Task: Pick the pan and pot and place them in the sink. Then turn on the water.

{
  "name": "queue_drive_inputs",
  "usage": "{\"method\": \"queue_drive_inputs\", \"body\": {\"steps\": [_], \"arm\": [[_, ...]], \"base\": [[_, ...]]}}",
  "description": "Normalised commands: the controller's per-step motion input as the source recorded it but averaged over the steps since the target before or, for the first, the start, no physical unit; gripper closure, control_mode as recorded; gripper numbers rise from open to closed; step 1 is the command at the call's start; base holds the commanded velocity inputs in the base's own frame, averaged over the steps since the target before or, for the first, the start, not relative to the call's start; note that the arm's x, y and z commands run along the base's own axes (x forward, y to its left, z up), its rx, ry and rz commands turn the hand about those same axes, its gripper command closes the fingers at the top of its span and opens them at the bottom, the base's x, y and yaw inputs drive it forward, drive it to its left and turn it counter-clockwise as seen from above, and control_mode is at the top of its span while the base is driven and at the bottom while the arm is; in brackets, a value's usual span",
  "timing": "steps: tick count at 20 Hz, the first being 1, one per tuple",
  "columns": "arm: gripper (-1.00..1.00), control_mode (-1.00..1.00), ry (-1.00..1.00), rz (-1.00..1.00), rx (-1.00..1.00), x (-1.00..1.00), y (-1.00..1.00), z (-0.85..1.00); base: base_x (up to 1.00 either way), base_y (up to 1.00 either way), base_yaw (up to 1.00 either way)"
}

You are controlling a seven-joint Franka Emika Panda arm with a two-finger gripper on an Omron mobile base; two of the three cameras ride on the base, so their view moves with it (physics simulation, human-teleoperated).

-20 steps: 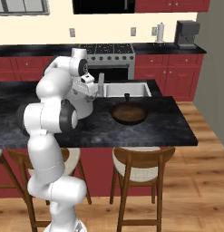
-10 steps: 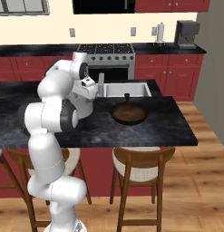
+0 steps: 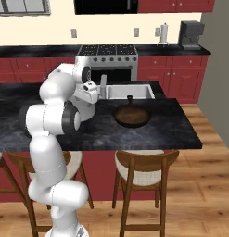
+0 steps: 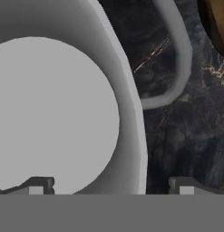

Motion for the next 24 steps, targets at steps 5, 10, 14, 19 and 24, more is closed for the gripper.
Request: {"method": "queue_drive_inputs", "body": {"steps": [5,10,14,19,24], "arm": [[1.0,-1.0,0.0,0.0,0.0,0.0,0.0,0.0],[1.0,-1.0,0.0,0.0,0.0,0.0,0.0,0.0],[1.0,-1.0,0.0,0.0,0.0,0.0,0.0,0.0],[1.0,-1.0,0.0,0.0,0.0,0.0,0.0,-0.03],[1.0,-1.0,0.0,0.03,0.0,-0.14,0.0,0.19]], "base": [[0.0,0.0,0.0],[0.0,0.0,0.0],[0.0,0.0,0.0],[0.0,0.0,0.0],[0.0,0.0,0.0]]}}
